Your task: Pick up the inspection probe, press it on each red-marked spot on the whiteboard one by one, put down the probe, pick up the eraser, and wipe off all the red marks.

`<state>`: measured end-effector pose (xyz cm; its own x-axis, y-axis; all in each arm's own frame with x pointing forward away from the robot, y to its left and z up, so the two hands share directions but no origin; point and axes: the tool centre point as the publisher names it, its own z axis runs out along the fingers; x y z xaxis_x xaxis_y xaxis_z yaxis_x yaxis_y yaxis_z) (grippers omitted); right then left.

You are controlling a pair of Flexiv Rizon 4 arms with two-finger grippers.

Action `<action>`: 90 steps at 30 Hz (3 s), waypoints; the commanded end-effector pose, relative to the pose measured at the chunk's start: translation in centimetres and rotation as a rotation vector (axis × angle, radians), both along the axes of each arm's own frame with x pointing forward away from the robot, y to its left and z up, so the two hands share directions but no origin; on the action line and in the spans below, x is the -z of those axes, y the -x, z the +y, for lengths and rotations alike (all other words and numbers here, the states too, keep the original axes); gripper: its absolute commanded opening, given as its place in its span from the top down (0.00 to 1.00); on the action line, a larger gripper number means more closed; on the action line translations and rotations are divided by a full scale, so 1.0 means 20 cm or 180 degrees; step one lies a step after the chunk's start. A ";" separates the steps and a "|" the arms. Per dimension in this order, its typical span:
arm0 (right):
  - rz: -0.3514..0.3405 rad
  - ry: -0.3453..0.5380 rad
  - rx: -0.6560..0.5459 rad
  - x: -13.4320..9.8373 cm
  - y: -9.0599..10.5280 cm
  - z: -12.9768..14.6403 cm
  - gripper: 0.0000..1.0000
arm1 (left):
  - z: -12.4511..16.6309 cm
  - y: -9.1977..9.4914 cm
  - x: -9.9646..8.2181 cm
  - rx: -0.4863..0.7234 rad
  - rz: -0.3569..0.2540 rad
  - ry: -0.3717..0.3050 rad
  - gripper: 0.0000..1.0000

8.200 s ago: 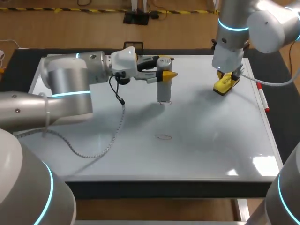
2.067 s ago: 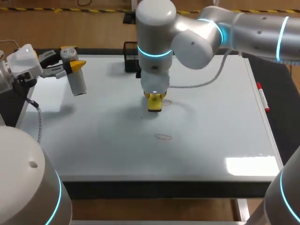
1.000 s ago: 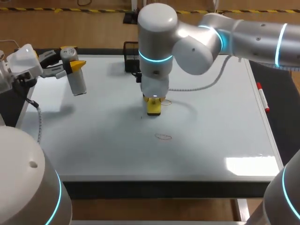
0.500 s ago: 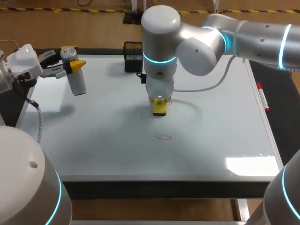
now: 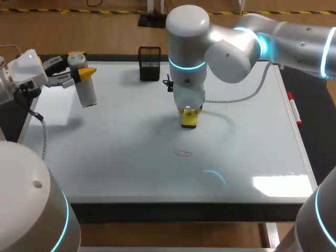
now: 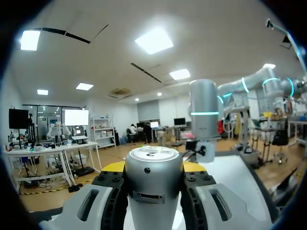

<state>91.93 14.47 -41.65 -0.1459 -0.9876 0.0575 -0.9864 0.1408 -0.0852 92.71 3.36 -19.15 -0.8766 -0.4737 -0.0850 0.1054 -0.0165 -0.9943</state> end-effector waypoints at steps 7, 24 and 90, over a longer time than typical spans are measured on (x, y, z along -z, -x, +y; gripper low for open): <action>-0.0022 0.0021 0.0014 -0.01 0.00 -0.08 1.00 | 0.00 0.00 0.00 0.0000 -0.0006 0.0005 1.00; -0.0083 -0.0093 0.0208 -0.16 -0.15 -0.26 1.00 | 0.00 0.00 0.00 0.0000 -0.0006 0.0005 1.00; 0.0045 -0.0046 0.1348 -0.12 -0.42 -0.89 1.00 | -0.17 0.21 -0.02 0.0303 -0.0129 -0.0121 1.00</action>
<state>100.17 -3.22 -39.30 -0.5397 -0.8406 0.0458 -0.8413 0.5365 -0.0661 89.83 0.35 -18.94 -0.9128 -0.3855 -0.1347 0.1429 0.0075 -0.9897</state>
